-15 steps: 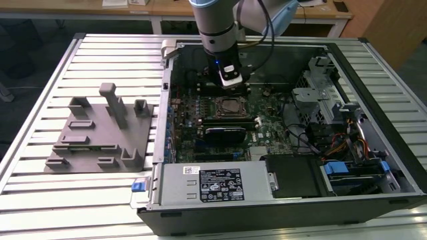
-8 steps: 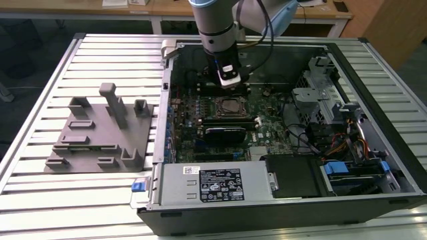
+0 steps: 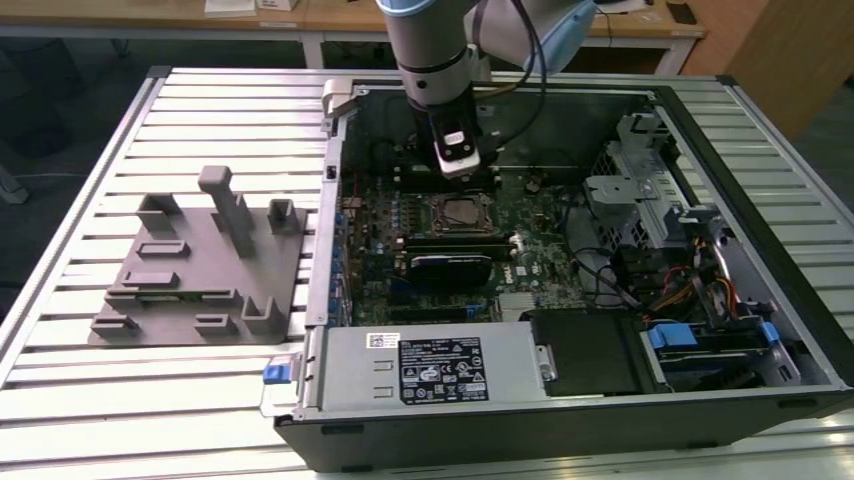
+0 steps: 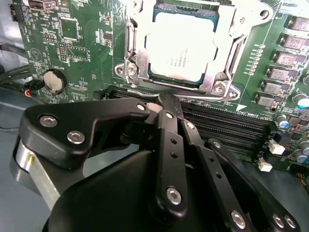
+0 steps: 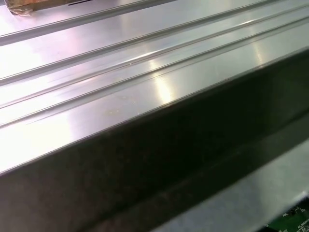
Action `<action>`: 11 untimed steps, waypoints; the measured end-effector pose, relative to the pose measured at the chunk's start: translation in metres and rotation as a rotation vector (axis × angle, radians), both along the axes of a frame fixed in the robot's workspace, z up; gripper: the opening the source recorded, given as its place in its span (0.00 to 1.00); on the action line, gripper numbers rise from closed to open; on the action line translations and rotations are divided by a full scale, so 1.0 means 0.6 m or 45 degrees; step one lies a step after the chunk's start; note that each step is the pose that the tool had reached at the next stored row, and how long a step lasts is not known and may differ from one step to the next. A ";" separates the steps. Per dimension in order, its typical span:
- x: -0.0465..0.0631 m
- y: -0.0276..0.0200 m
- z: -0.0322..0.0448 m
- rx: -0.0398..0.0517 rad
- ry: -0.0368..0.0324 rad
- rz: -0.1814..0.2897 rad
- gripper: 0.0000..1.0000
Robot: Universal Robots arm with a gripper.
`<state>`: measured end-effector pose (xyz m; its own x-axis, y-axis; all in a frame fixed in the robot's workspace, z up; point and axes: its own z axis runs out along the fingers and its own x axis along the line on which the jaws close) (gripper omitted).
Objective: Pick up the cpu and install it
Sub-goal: 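Install the first cpu locking lever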
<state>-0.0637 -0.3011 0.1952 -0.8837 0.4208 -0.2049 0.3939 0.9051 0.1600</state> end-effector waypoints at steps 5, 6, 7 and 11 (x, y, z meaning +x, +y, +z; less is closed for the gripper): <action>0.000 -0.0001 -0.002 0.000 0.0001 0.000 0.11; 0.000 -0.0003 -0.003 0.000 0.0002 0.000 0.11; 0.000 -0.0006 -0.003 0.000 0.0003 0.000 0.11; 0.001 -0.0019 -0.005 0.000 0.0000 0.000 0.11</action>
<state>-0.0634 -0.3023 0.1923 -0.8837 0.4207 -0.2049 0.3939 0.9052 0.1598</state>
